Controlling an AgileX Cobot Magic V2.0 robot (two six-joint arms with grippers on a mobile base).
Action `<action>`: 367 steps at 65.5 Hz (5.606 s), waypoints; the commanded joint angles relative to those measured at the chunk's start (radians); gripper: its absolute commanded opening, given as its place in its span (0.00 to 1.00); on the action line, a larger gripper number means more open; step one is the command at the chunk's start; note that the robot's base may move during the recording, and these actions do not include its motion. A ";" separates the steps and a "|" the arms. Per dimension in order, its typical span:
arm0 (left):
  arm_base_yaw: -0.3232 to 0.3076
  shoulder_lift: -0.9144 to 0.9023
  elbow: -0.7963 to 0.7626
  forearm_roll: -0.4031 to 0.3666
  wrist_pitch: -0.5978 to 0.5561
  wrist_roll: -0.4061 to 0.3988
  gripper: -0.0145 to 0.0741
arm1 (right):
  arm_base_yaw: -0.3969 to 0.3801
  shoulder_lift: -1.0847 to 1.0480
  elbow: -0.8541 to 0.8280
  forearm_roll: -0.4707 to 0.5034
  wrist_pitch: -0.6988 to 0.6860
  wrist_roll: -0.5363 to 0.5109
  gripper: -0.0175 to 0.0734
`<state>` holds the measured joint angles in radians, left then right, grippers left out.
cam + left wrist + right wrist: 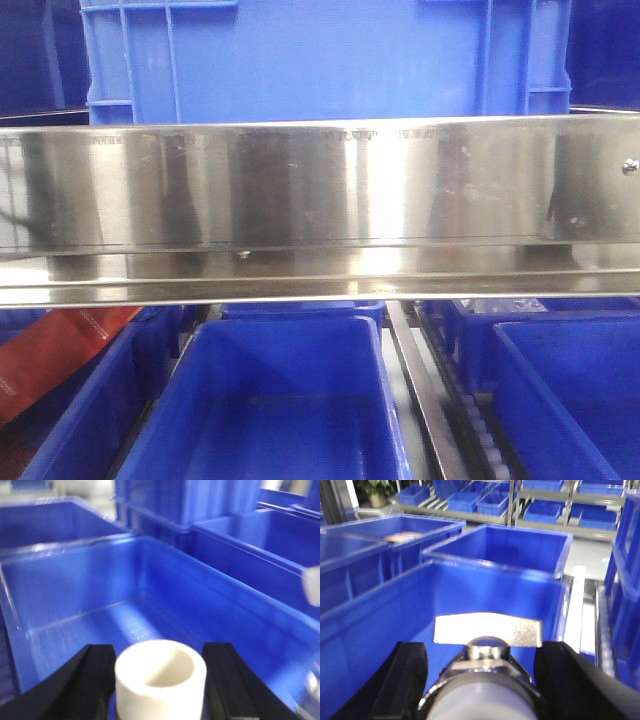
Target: Place valve from conveyor to right shelf box
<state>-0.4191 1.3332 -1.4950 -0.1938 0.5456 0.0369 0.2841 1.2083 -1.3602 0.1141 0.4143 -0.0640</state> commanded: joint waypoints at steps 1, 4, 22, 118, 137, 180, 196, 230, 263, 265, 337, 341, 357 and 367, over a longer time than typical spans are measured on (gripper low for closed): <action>-0.006 0.050 -0.052 0.009 -0.034 -0.079 0.04 | 0.006 0.044 -0.046 0.009 -0.088 -0.007 0.01; -0.006 0.079 -0.074 0.003 -0.038 -0.094 0.04 | 0.007 0.069 -0.059 0.026 -0.102 -0.007 0.01; -0.006 0.219 -0.191 -0.051 -0.040 -0.100 0.04 | 0.025 0.215 -0.083 0.084 -0.214 -0.007 0.01; -0.017 0.424 -0.254 -0.039 -0.050 -0.094 0.04 | 0.037 0.358 -0.083 0.086 -0.251 -0.007 0.24; -0.012 0.346 -0.254 -0.016 -0.060 -0.091 0.04 | 0.000 0.310 -0.085 0.084 -0.230 -0.007 0.01; -0.126 -0.301 0.505 0.084 -0.436 -0.044 0.04 | -0.005 -0.299 0.458 0.081 -0.277 -0.007 0.01; -0.077 -0.643 0.829 0.062 -0.436 -0.045 0.04 | -0.005 -0.559 0.708 0.068 -0.344 -0.007 0.01; 0.118 -1.250 1.163 0.066 -0.398 -0.045 0.04 | -0.005 -0.975 1.056 0.068 -0.361 -0.007 0.01; 0.118 -1.333 1.163 0.066 -0.411 -0.045 0.04 | -0.005 -1.006 1.056 0.068 -0.362 -0.007 0.01; 0.118 -1.333 1.163 0.066 -0.411 -0.045 0.04 | -0.005 -1.006 1.056 0.068 -0.362 -0.007 0.01; 0.118 -1.333 1.163 0.066 -0.411 -0.045 0.04 | -0.329 -1.208 1.360 -0.066 -0.433 -0.007 0.01; 0.118 -1.333 1.163 0.066 -0.411 -0.045 0.04 | -0.329 -1.208 1.360 -0.066 -0.433 -0.007 0.01; 0.118 -1.333 1.163 0.066 -0.411 -0.045 0.04 | -0.329 -1.208 1.360 -0.066 -0.433 -0.007 0.01; 0.118 -1.333 1.163 0.066 -0.411 -0.045 0.04 | -0.329 -1.208 1.360 -0.066 -0.433 -0.007 0.01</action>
<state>-0.3031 0.0058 -0.3310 -0.1246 0.1514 0.0000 -0.0392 0.0086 -0.0028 0.0550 0.0053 -0.0640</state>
